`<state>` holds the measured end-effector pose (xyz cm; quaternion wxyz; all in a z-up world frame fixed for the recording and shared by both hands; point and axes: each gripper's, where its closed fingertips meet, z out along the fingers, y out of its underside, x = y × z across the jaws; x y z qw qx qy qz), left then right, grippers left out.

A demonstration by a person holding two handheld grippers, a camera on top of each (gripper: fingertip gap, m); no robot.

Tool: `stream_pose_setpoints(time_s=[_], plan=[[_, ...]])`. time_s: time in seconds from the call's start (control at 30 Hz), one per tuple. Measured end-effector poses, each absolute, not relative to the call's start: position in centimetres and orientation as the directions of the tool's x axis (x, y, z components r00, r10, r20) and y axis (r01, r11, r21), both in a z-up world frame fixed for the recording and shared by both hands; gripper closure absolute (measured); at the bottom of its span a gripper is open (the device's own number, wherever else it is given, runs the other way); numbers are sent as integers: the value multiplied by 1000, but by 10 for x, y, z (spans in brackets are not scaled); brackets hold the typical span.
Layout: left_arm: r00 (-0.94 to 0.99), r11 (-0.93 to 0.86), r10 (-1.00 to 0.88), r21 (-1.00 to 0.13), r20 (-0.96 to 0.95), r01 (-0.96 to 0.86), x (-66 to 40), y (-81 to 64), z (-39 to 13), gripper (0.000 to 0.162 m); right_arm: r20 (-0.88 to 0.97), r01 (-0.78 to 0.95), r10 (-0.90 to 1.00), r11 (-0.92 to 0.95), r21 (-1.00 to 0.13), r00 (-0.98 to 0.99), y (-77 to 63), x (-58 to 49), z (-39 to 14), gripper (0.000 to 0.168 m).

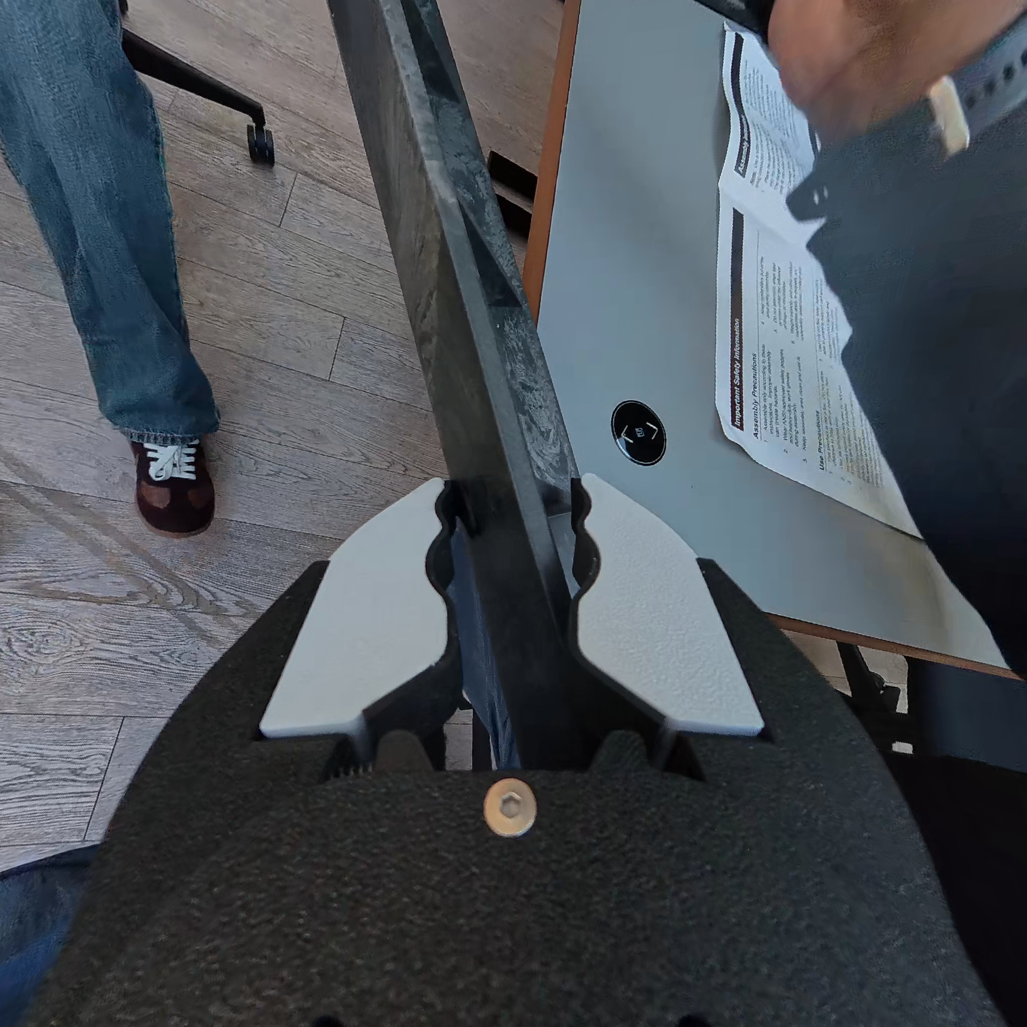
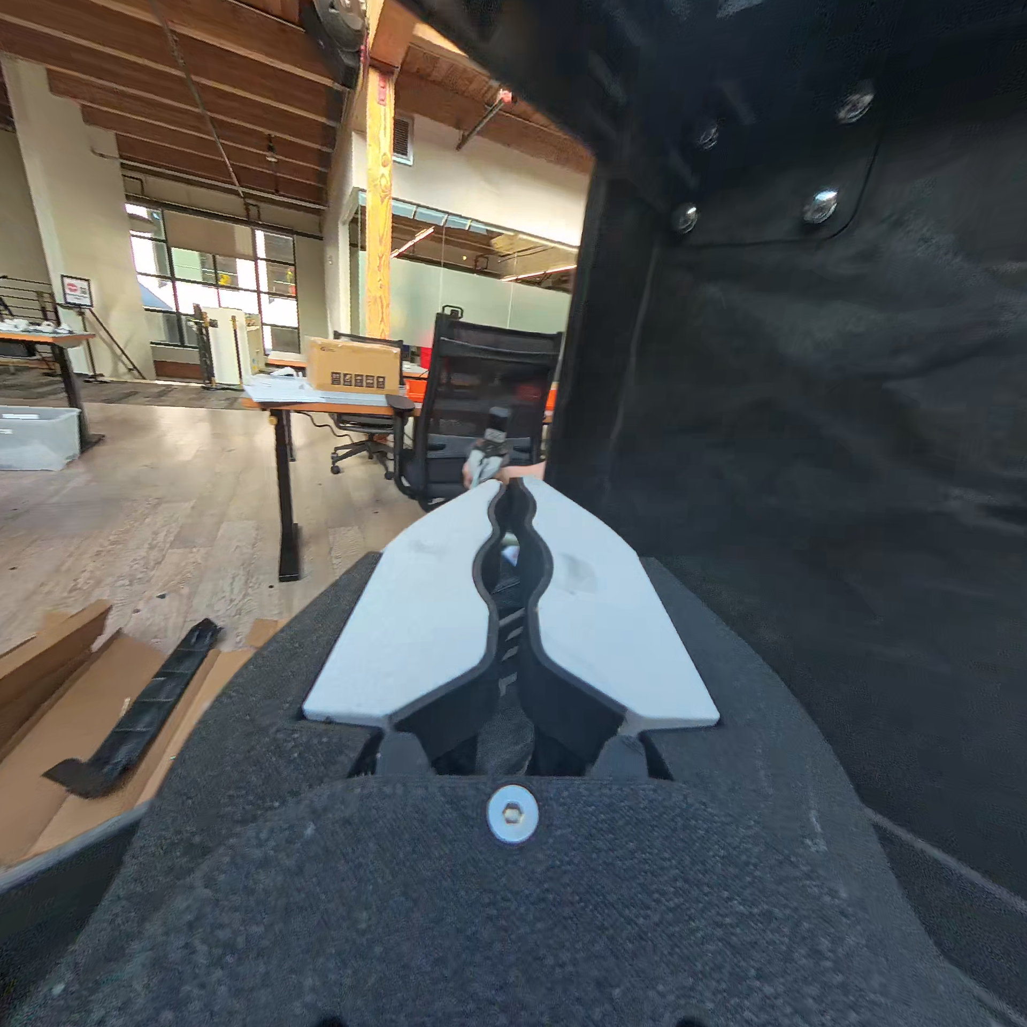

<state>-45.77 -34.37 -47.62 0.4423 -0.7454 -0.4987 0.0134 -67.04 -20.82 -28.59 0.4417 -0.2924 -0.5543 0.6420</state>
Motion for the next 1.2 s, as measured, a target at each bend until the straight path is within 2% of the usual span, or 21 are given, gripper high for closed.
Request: stream_pose_setpoints(time_s=[0.17,0.37,0.53,0.77,0.9,1.2], plan=[[504,-122,765,-678,401,725,-458,-344,-476,124,-12,-145,868,-97,-985,-496,-248,-592,-333,168],[510,-135,771,-685,381,716,-458,-345,-477,124,95,-184,849,-3,-983,-520,-280,-559,-362,168],[516,-140,772,-692,372,708,-458,-345,-477,123,80,-170,846,-13,-985,-527,-288,-559,-375,168],[534,-174,779,-706,328,687,-457,-345,-478,124,151,-217,828,37,-976,-540,-301,-550,-374,168],[556,-241,796,-718,239,653,-456,-346,-478,125,122,-211,831,5,-977,-543,-298,-547,-373,168],[571,-283,802,-731,175,621,-455,-347,-478,126,88,-210,867,-19,-978,-491,-285,-547,-370,168]])
